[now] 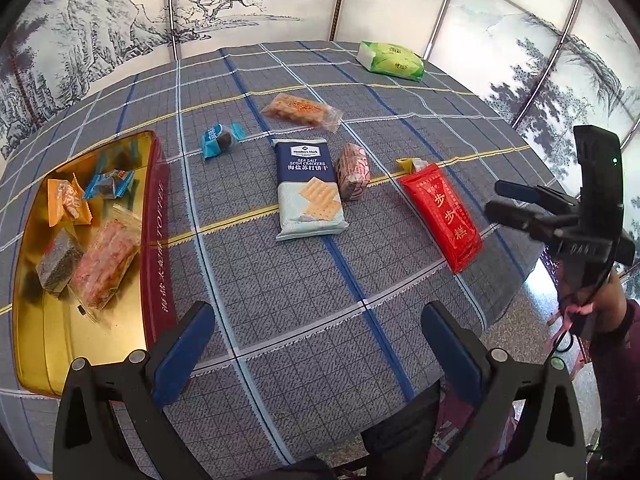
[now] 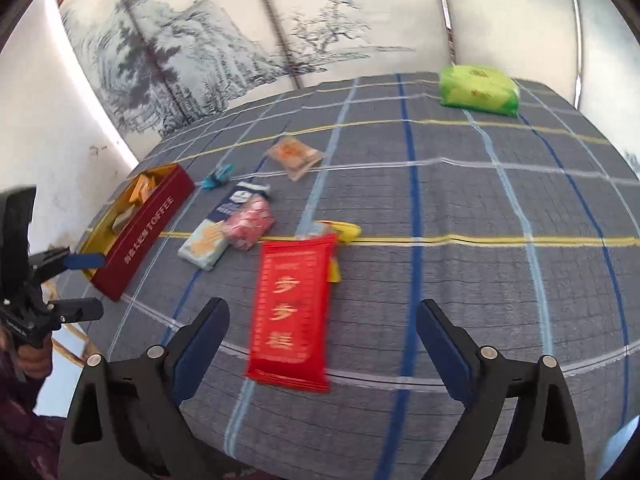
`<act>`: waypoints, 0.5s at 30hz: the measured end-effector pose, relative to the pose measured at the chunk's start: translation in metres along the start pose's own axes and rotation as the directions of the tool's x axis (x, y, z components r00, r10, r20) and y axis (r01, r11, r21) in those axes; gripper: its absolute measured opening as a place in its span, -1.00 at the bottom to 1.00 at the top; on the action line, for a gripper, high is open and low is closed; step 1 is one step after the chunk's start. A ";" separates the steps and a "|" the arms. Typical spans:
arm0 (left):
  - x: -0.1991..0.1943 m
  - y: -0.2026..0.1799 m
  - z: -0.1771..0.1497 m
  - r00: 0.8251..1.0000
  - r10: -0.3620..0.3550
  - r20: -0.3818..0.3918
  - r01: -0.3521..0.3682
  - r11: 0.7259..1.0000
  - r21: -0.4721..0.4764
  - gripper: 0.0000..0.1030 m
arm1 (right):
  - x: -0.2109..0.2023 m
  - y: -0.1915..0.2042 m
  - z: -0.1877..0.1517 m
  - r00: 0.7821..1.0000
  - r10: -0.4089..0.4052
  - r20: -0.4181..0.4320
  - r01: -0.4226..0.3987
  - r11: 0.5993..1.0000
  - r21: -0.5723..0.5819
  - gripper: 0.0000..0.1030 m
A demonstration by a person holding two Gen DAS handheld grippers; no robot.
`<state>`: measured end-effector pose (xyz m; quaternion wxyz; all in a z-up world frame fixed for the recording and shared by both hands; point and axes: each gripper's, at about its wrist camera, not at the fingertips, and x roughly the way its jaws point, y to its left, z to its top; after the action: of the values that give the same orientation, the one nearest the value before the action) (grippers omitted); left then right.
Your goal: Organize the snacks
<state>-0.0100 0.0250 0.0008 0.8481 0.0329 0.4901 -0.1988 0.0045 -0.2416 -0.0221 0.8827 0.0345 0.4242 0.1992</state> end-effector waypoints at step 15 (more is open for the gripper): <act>-0.005 -0.007 0.000 0.998 -0.010 0.054 0.008 0.999 0.053 0.98 | 0.006 -0.019 -0.004 0.998 -0.065 0.011 0.065 0.998 0.020 -0.12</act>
<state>-0.0146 0.0199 0.0060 0.8590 0.0476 0.4616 -0.2164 0.0110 -0.2571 -0.0339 0.8908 0.0302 0.4220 0.1660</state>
